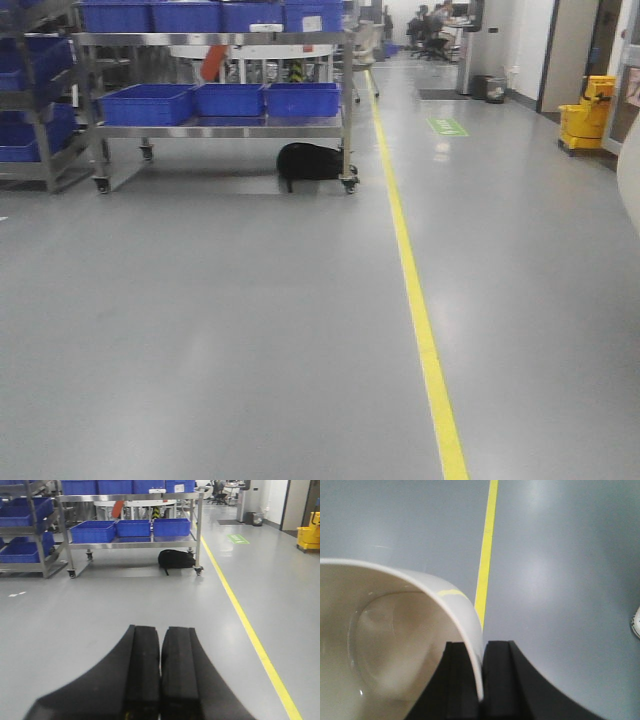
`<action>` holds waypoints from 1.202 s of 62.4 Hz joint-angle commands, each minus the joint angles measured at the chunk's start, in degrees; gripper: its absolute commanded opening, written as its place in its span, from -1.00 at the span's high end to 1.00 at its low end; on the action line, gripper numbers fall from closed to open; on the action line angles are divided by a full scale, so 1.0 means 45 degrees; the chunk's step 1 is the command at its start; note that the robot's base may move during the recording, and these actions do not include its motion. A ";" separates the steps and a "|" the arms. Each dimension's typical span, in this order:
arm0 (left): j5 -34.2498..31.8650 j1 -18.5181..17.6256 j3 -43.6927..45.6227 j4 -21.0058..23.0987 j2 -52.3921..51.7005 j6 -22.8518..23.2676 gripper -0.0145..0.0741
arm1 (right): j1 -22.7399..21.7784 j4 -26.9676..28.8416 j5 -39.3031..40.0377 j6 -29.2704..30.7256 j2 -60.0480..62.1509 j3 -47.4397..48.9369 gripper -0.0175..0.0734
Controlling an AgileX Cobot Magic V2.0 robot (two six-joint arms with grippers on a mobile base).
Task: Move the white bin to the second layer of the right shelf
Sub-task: 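Drive the base away from the table holding the white bin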
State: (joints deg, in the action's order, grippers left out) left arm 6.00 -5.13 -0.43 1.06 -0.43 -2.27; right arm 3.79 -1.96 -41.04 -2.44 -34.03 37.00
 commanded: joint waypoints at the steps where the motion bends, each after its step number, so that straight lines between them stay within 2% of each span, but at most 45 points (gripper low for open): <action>1: -0.1061 0.0031 -0.0367 0.0096 -0.0248 0.0067 0.48 | -0.0087 0.0010 0.1031 0.0064 0.0045 0.0404 0.49; 75: -0.1061 0.0109 -0.0367 0.0096 -0.0248 0.0067 0.48 | -0.0087 0.0010 0.1015 0.0064 0.0045 0.0404 0.49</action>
State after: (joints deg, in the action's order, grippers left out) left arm 6.00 -4.77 -0.43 1.06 -0.43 -2.27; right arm 3.79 -1.96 -41.38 -2.44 -34.03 37.00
